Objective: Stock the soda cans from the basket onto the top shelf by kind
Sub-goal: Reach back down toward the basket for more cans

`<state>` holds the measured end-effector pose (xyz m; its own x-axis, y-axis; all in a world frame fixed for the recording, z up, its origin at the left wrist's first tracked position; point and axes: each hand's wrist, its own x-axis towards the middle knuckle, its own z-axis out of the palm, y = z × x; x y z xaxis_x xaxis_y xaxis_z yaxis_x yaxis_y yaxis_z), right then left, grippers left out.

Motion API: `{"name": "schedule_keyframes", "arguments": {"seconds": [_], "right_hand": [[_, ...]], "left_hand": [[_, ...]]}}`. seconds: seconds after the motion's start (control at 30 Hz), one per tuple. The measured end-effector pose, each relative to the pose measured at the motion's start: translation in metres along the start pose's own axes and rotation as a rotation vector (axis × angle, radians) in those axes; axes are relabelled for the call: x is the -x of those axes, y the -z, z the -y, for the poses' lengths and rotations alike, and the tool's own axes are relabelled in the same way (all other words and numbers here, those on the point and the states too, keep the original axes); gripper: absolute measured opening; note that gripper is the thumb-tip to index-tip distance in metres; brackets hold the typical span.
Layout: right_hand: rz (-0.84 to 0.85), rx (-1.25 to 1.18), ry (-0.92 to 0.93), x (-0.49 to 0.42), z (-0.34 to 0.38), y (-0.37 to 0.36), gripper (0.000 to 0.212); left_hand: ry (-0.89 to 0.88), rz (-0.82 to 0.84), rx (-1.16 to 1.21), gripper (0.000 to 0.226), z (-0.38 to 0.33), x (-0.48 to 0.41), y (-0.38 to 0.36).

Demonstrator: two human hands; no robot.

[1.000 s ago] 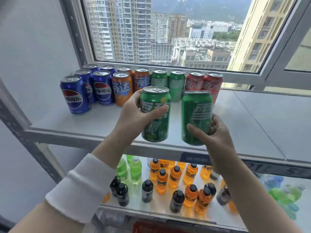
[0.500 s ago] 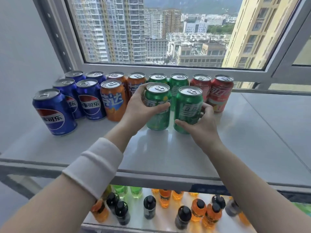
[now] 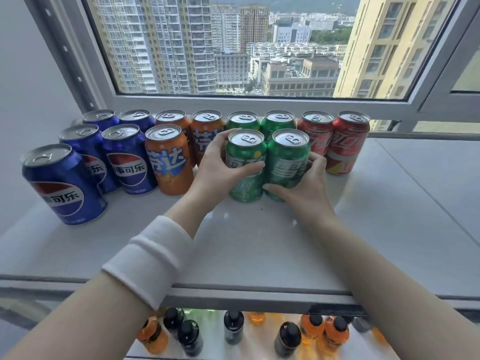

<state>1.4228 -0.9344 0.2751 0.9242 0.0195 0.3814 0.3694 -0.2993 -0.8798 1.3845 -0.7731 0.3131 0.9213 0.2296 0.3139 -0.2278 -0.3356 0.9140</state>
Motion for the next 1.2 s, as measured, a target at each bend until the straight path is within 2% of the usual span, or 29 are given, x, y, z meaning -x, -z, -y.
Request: {"name": "schedule_keyframes", "arguments": {"seconds": [0.13,0.23,0.3,0.4,0.47,0.7,1.2], "right_hand": [[0.026,0.022,0.027,0.000,-0.004,0.000,0.087],[0.085,0.066,0.021,0.004,-0.009,0.009,0.097],[0.103,0.049,0.002,0.006,-0.008,0.015,0.096],[0.098,0.018,-0.026,0.008,-0.001,0.017,0.082],[0.062,0.027,-0.036,0.007,0.002,0.014,0.077],[-0.021,0.076,-0.035,0.002,-0.002,0.006,0.075],[-0.020,0.097,-0.038,-0.005,-0.008,0.000,0.080]], "left_hand": [[-0.003,0.002,-0.037,0.089,0.002,0.003,-0.001],[0.007,0.052,-0.080,0.106,0.007,0.007,0.002],[0.014,0.060,-0.114,0.100,0.013,0.011,0.004],[-0.007,0.021,-0.157,0.082,0.017,0.016,0.001],[-0.019,-0.011,-0.165,0.079,0.018,0.016,-0.001],[-0.025,-0.031,-0.189,0.080,0.019,0.011,-0.003],[-0.009,-0.012,-0.175,0.080,0.020,0.007,-0.002]]}}
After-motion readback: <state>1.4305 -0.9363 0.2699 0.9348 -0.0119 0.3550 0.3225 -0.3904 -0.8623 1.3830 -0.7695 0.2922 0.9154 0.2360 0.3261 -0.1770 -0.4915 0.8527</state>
